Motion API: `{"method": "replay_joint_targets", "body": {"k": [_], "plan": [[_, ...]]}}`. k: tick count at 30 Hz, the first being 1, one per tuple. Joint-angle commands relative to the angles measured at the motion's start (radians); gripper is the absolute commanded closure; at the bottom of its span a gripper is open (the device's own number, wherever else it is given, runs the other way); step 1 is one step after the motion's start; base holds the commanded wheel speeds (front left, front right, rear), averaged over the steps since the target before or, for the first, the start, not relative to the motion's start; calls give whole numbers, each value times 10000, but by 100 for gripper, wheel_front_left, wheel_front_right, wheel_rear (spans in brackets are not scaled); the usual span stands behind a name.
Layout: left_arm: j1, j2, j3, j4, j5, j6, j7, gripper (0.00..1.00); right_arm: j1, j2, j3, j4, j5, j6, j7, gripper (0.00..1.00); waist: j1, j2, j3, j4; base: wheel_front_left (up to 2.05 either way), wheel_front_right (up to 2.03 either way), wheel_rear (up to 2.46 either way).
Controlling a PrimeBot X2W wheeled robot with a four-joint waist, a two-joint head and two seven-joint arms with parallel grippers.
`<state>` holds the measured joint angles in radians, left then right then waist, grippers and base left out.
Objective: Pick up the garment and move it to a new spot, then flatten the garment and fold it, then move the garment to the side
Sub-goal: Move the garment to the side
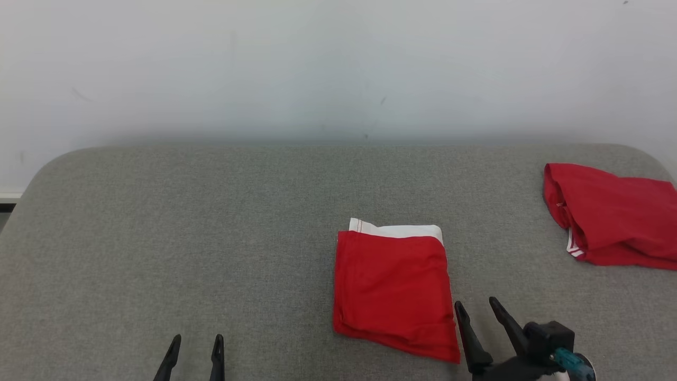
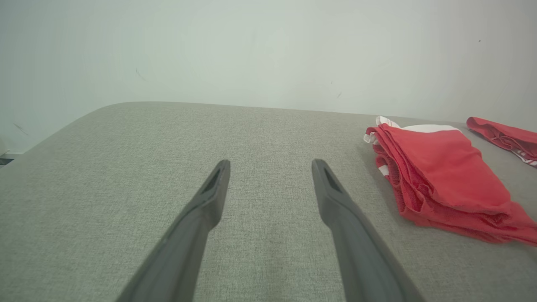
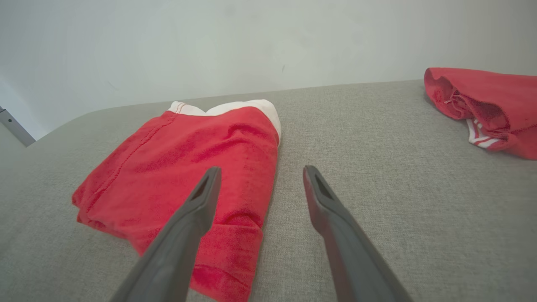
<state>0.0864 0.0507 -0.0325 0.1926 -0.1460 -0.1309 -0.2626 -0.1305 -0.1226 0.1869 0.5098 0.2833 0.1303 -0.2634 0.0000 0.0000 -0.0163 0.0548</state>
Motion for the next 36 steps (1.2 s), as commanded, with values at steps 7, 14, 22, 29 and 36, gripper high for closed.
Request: {"method": "replay_joint_targets", "body": {"k": [7, 14, 22, 29, 36], "plan": [[3, -7, -198, 82, 176, 10, -24, 0, -1882, -60, 471, 2547, 375, -1, -6, 0, 0, 0, 24, 404, 0, 0, 0], [-32, 13, -317, 137, 149, 10, -24, 0, -3111, 71, 717, 4722, 1013, -1, 50, 0, 0, 0, 109, 625, 0, 0, 0], [-227, 88, -579, 185, 107, 10, -24, 0, -3986, 189, 1097, 6502, 1788, -1, 191, 0, 0, 0, 249, 1031, 0, 0, 0], [-365, 99, -611, 184, 112, 9, -24, 0, -4372, 305, 1124, 7120, 2800, -1, 703, 0, 0, 0, 570, 1337, 0, 0, 0], [-462, 65, -505, 208, 27, 11, -24, 0, -4409, 160, 1772, 6757, 3538, 10, 918, 100, 0, 0, 776, 1335, 0, 0, 0]]}}
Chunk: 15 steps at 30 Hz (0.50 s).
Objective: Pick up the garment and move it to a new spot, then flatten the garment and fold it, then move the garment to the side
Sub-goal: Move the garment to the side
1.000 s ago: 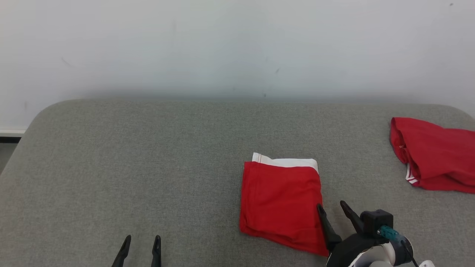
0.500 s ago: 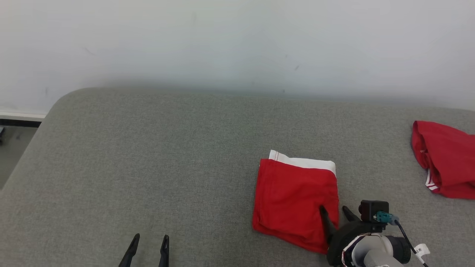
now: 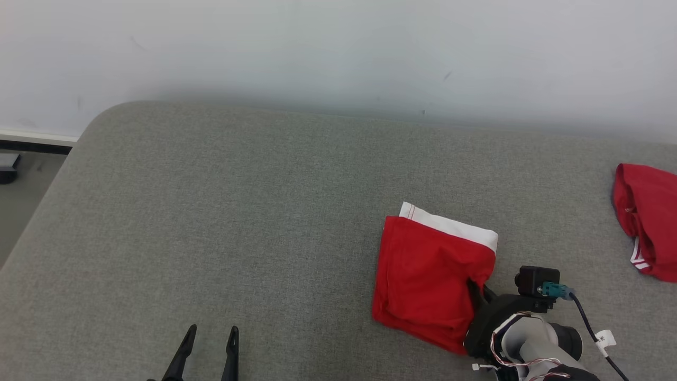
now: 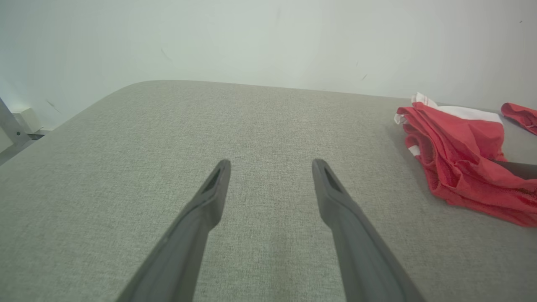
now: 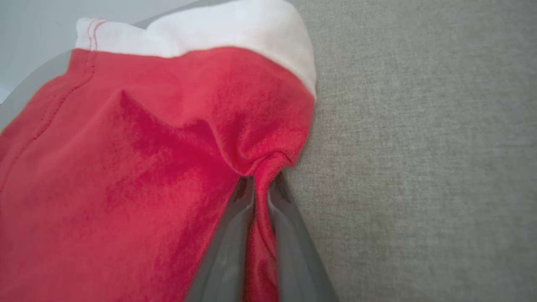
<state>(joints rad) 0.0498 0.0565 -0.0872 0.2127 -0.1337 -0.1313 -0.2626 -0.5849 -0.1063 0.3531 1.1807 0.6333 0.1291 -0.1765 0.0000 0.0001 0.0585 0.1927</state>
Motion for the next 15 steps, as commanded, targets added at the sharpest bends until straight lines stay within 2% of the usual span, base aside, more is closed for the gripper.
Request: {"method": "replay_joint_targets", "body": {"k": [1, 8, 14, 15], "plan": [[-91, 0, 69, -17, -108, 15, -24, 0, 76, -123, 195, -31, 106, 20, -55, 100, 0, -1, 48, -85, 0, 0, 0], [-200, -46, 229, -144, -175, 14, -24, 0, -512, -1109, 997, -752, 209, 9, -636, 100, 0, -1, 385, -670, 0, 0, 0], [-547, -59, 259, -238, -248, 14, -24, 0, -1068, -2389, 2144, -1574, 14, 11, -797, 100, 0, -1, 838, -1214, 0, 0, 0], [-547, -59, 259, -238, -248, 14, -24, 0, -1068, -2389, 2144, -1574, 14, 11, -797, 100, 0, -1, 838, -1214, 0, 0, 0]]}}
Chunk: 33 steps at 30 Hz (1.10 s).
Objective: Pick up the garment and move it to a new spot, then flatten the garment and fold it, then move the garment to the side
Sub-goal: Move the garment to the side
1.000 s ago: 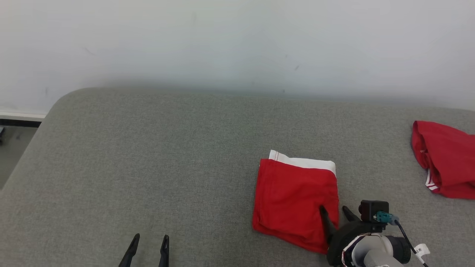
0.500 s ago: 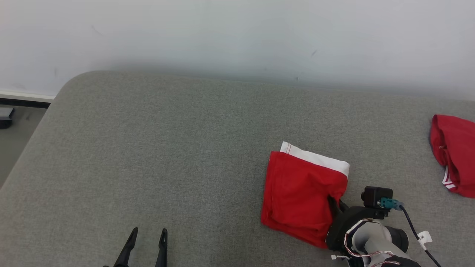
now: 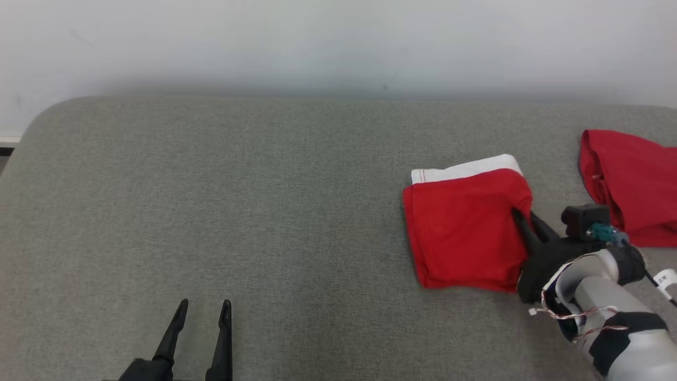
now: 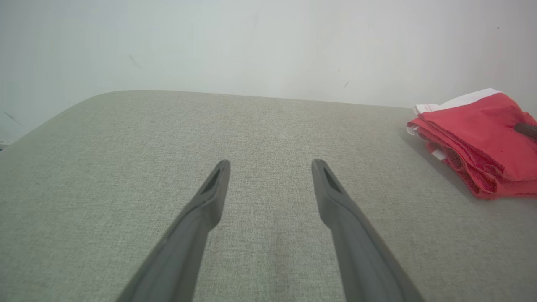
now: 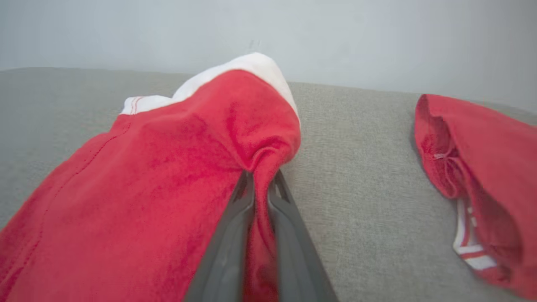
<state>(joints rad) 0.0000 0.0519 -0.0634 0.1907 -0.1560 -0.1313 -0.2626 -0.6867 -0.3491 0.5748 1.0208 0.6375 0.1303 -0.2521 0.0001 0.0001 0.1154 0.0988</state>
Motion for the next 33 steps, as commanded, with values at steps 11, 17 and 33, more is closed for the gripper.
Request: {"method": "replay_joint_targets", "body": {"k": [11, 17, 33], "plan": [[-702, -19, 7, -191, -122, 14, -24, 0, -1661, -2466, 1796, -603, 213, -2, 221, 100, -1, -1, 1175, -831, 0, 0, 0], [-961, -19, 91, -427, -35, 14, -24, 0, -2665, -3898, 2831, -970, 284, -2, 558, 100, -1, -1, 1757, -915, 0, 0, 0], [-1830, 12, 70, -1517, 431, 14, -24, 0, -4561, -5949, 3998, -826, 811, -2, 740, 100, -1, -1, 3289, -1123, 0, 0, 0]]}}
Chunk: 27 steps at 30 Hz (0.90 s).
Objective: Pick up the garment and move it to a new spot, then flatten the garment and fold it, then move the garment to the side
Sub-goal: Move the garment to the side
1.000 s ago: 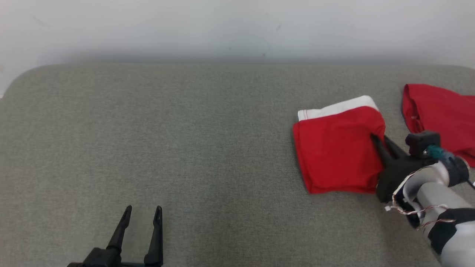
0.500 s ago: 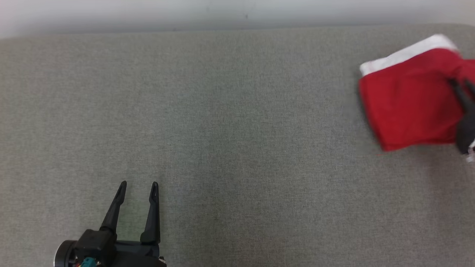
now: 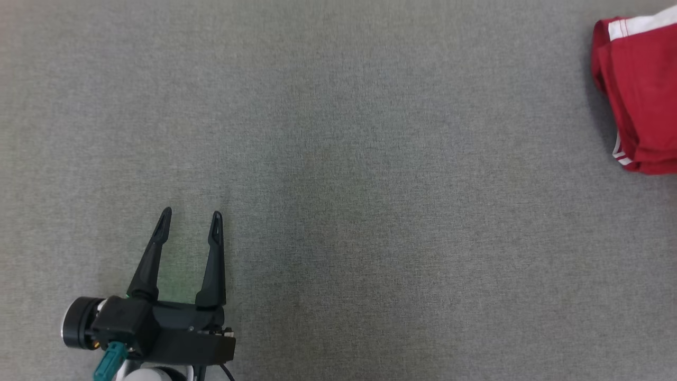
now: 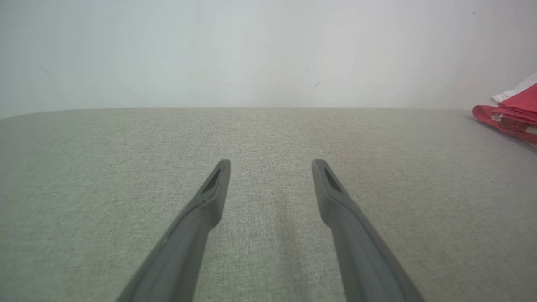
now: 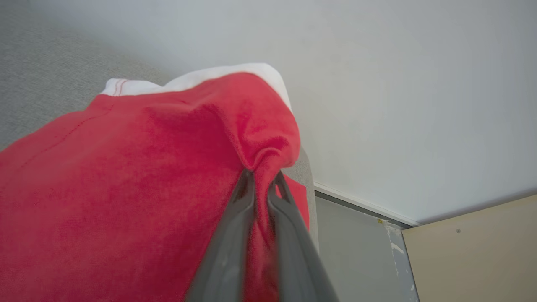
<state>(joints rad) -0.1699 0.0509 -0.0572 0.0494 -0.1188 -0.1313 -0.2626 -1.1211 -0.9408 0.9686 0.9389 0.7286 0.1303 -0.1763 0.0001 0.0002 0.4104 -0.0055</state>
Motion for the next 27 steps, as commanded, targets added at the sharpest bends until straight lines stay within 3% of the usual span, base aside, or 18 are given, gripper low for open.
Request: {"method": "replay_joint_targets", "body": {"k": [1, 17, 18, 19, 20, 27], "plan": [[-182, 35, 10, -182, 68, 14, -24, 0, -327, -85, 87, 16, -85, -2, -46, 100, -1, -2, 409, -98, 0, 0, 0], [-442, 116, -43, -806, 165, 14, -24, 0, -1176, -83, 619, 988, -345, -2, 265, 100, -1, -2, 919, -113, 0, 0, 0], [-430, 112, -39, -812, 159, 14, -24, 0, -1193, -51, 641, 1059, -357, -2, 336, 74, -1, -2, 913, -107, 0, 0, 0], [-422, 114, -32, -809, 150, 14, -24, 0, -1229, -30, 646, 1110, -396, -2, 348, 22, -1, -2, 901, -99, 0, 0, 0], [-407, 114, -22, -800, 148, 14, -24, 0, -1269, 7, 608, 1200, -392, -1, 311, 0, -1, -2, 879, -96, 0, 0, 0], [-163, 85, 127, -593, 89, 14, -24, 0, -1484, 322, 325, 1809, -530, -2, -278, 0, -1, -2, 411, -168, 0, 0, 0]]}}
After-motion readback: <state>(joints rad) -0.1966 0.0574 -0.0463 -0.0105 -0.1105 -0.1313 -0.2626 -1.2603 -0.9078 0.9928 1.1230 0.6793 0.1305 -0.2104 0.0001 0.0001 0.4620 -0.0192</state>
